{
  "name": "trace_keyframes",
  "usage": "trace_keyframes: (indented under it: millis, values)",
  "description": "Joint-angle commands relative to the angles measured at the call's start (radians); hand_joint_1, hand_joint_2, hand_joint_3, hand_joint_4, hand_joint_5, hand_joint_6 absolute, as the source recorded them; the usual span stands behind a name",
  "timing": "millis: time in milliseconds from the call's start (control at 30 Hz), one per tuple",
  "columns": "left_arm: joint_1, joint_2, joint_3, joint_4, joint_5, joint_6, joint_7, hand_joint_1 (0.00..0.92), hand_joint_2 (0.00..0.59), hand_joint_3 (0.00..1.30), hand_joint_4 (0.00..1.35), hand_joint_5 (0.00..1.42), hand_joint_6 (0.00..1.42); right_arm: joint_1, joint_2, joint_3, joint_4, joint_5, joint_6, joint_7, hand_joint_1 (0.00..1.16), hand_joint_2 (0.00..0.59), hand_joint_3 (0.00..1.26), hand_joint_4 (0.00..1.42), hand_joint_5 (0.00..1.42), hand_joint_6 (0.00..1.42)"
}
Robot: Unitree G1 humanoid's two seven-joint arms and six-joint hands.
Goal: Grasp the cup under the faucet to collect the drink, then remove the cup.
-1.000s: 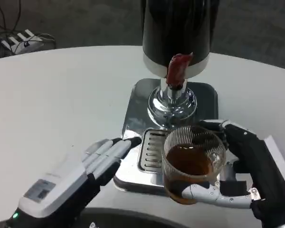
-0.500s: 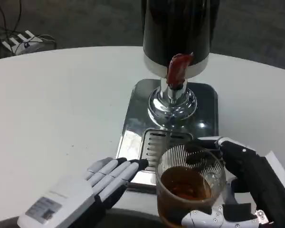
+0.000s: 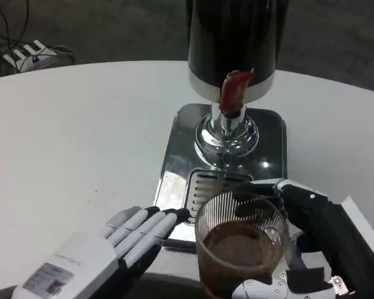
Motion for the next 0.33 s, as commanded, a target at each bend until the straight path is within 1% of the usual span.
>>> trace_keyframes:
  millis: [33, 333]
  values:
    - [0.024, 0.004, 0.017, -0.014, -0.017, -0.001, -0.001, 0.000, 0.093, 0.00, 0.00, 0.00, 0.00, -0.005, -0.001, 0.015, -0.055, -0.007, -0.010, 0.001, 0.99, 0.105, 0.91, 1.03, 1.20, 1.40]
    - [0.015, 0.006, 0.015, -0.022, -0.013, 0.000, -0.005, 0.000, 0.090, 0.00, 0.00, 0.00, 0.00, -0.017, 0.000, 0.004, -0.058, 0.000, 0.009, 0.012, 0.99, 0.105, 0.92, 1.03, 1.20, 1.40]
